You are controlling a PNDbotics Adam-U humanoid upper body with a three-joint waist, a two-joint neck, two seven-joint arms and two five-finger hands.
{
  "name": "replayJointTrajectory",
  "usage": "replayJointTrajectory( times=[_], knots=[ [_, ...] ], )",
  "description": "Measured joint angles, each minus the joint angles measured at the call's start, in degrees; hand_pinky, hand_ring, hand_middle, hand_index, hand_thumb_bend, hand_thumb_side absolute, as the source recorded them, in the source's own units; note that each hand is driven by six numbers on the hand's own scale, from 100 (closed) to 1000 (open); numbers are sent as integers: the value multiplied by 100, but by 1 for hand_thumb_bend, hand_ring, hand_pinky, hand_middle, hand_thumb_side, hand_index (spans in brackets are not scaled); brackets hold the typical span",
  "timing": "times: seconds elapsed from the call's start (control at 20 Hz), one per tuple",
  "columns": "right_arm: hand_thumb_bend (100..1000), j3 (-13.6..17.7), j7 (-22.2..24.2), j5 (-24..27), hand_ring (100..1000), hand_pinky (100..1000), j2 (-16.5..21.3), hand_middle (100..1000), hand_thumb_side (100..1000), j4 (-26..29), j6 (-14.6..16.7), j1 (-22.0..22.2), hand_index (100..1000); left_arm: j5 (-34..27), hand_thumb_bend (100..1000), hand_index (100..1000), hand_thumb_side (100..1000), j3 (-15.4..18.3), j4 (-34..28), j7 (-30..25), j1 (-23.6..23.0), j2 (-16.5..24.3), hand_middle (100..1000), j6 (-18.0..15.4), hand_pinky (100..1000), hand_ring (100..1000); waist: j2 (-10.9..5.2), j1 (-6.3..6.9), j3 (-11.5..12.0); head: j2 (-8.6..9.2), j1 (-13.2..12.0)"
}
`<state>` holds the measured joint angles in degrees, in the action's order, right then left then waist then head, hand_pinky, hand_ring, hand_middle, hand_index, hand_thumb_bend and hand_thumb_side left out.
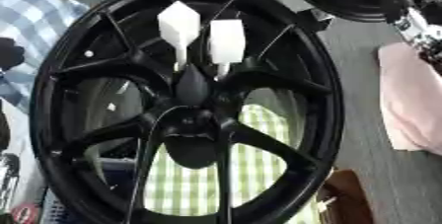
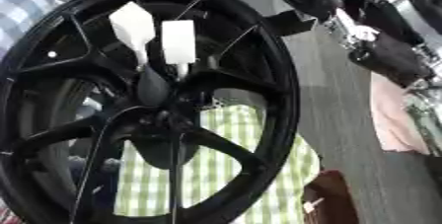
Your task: Pull the pin out of the wheel hub.
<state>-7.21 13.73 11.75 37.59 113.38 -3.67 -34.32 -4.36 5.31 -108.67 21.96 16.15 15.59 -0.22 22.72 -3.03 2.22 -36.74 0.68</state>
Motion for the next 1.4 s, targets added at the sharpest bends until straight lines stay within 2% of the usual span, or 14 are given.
replayJointTrajectory(
  times=[0.4,0.8,1.05,1.1,1.15,1.3,1.4],
  knots=[
    [100,-299,745,-27,812,922,587,768,484,3,87,-570,799,18,100,784,714,-13,19,-10,-28,52,582,3,727,642,-45,-76,8,-71,17],
    [103,-780,1222,-476,812,905,946,767,471,7,128,-1138,801,31,100,784,713,-18,33,-40,-52,103,582,14,727,642,-59,-176,54,-143,61],
    [103,-920,1353,-619,812,905,1056,767,471,21,119,-1209,801,37,100,784,713,-18,34,-44,-55,144,582,10,727,642,-64,-188,56,-148,71],
    [216,-929,1360,-621,829,900,1058,782,476,23,121,-1210,813,37,100,784,713,-18,34,-45,-55,147,582,9,727,642,-64,-188,56,-149,72],
    [238,-955,1377,-639,835,901,1065,787,486,26,125,-1234,820,37,100,784,714,-21,34,-48,-56,149,582,9,727,642,-69,-205,65,-154,89],
    [249,-1200,1534,-799,840,902,1200,792,500,33,110,-1575,823,38,100,784,714,-53,41,-70,-101,178,582,25,728,642,-113,-305,132,-198,175],
    [255,-1418,1698,-965,840,901,1208,793,502,22,51,-1872,824,40,100,784,713,-52,63,-72,-108,206,582,27,728,642,-123,-303,94,-198,187]
  ],
)
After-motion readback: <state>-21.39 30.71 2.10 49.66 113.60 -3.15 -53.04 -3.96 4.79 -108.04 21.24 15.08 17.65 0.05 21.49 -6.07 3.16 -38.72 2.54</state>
